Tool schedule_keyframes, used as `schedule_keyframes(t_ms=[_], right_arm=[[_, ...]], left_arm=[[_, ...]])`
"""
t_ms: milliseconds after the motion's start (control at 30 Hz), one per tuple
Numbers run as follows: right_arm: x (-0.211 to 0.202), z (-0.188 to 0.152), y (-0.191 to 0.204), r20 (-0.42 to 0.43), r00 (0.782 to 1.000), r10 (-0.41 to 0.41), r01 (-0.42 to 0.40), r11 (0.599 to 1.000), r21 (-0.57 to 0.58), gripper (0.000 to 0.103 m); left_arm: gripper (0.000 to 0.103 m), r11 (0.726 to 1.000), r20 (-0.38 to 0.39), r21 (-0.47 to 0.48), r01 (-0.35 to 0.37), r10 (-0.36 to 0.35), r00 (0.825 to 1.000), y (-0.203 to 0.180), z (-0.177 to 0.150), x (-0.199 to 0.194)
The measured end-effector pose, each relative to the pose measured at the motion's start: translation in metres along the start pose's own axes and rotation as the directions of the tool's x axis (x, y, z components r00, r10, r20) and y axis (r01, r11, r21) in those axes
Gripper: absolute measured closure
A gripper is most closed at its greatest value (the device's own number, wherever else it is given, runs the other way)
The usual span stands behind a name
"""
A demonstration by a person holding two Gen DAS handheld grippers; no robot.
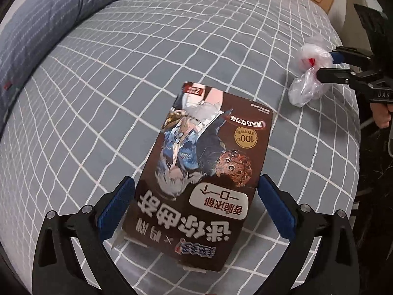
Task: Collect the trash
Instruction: 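Lift the brown box and clear bag and carry them down over the bin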
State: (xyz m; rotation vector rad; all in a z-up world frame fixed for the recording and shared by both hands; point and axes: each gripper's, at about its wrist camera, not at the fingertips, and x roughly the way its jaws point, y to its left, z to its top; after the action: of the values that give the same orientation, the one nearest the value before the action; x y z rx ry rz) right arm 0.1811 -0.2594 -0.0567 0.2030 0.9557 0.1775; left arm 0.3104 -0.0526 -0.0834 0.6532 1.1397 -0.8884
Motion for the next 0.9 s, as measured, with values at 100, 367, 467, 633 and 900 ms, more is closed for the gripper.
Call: schedule_keyframes(t_ms=[100,367,467,633,900], right_arm=[[0.002,-0.001,0.001,-0.006,1.0,0.004,-0.004,1.0,-0.004,0.051],[0.003,0.0,0.002,-0.009,1.0,0.006,-0.006,1.0,-0.013,0.051],[0.003,0.0,0.003,-0.009,1.0,0.009,-0.009,1.0,-0.014,0.051],[0.003,0.0,0.005,-0.006,1.0,0.007,-0.007,1.0,-0.021,0.051],[0.002,-0.002,0.012,0.002,1.0,0.002,-0.002,0.999,-0.042,0.051]], left_arm=[[0.005,0.999,-0.009,0.038,-0.026,0.027,1.0,-0.006,0.001,0.008],[0.006,0.999,-0.008,-0.033,-0.036,0.036,0.999,-0.002,0.004,0.022],[0.007,0.994,-0.001,-0.071,-0.079,0.079,0.997,-0.003,0.004,0.021],[0.007,0.954,0.046,-0.226,-0.199,0.214,0.976,-0.017,-0.013,0.007],[0.007,0.748,-0.042,-0.567,-0.346,0.393,0.918,-0.04,-0.047,-0.022]])
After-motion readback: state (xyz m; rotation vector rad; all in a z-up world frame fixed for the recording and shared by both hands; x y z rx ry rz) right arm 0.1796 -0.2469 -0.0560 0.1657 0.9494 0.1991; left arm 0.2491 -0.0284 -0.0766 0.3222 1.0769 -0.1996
